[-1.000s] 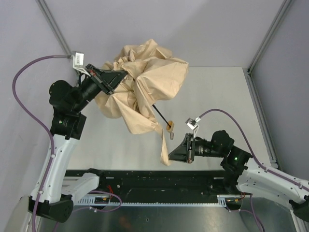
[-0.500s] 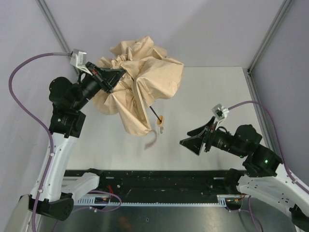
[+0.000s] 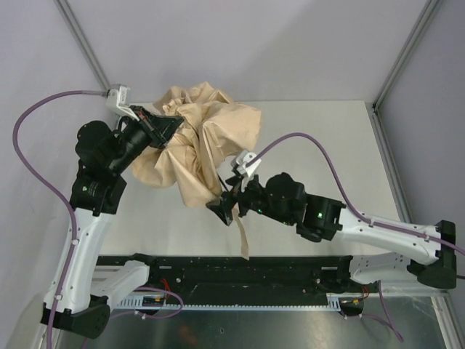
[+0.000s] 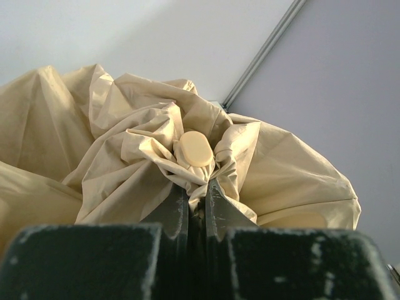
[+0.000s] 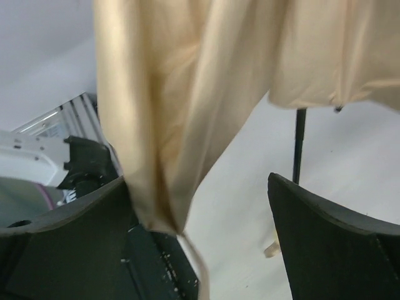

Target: Put away the umbrella

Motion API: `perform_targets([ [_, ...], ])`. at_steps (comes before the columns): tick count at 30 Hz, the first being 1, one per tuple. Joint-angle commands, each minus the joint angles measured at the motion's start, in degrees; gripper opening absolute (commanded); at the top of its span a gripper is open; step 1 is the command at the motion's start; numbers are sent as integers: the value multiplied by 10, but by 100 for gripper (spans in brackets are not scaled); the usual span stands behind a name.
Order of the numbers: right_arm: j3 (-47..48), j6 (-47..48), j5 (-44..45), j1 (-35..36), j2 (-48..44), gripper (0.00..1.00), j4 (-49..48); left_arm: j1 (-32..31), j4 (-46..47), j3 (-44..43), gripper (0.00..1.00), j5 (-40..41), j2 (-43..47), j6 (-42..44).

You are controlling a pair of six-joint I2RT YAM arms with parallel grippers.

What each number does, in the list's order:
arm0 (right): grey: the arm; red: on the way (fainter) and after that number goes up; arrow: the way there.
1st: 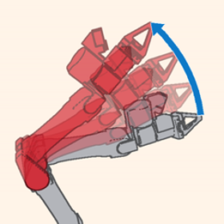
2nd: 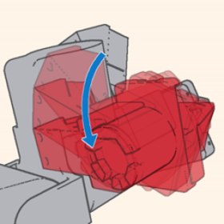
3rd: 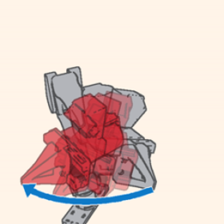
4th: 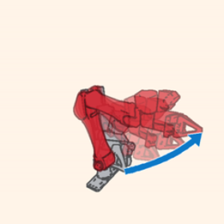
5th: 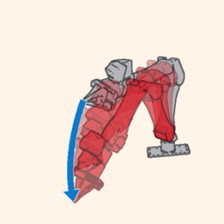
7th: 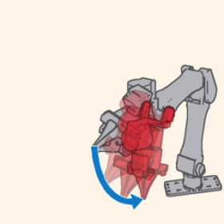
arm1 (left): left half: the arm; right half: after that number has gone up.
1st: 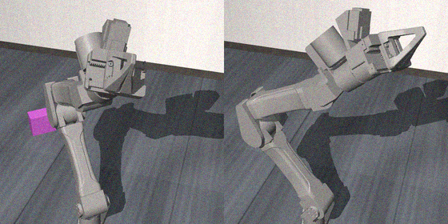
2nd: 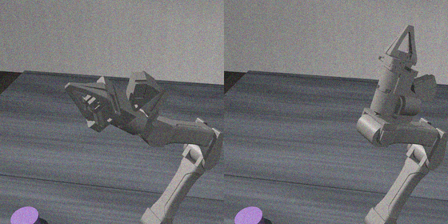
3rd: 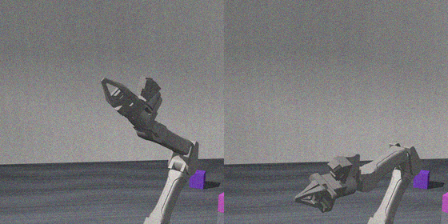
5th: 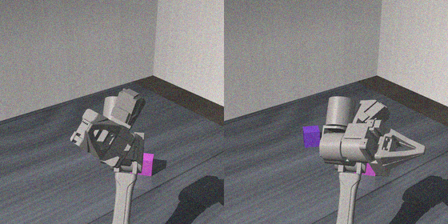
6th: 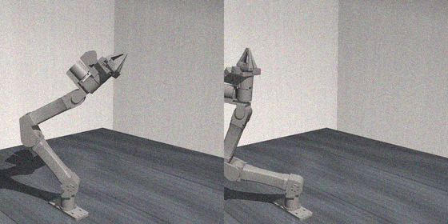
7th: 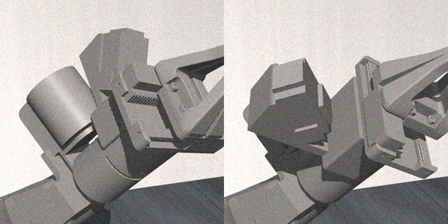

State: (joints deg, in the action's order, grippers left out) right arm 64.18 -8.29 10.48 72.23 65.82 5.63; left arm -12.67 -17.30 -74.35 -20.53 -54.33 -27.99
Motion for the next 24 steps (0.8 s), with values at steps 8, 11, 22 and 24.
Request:
perform_targets([
  [8, 122, -28, -95, -10, 75, 40, -27, 3, 48, -24, 0, 20, 2, 21],
  [11, 175, -25, -113, 13, 127, 36, -38, 3, 58, -27, 0, -3, -11, -6],
  [22, 432, -54, -209, -5, 273, 67, 139, -9, 147, 70, 0, -160, -18, -143],
  [24, 414, -70, -236, -17, 250, 71, 158, -8, 193, 91, 0, -187, -13, -159],
])
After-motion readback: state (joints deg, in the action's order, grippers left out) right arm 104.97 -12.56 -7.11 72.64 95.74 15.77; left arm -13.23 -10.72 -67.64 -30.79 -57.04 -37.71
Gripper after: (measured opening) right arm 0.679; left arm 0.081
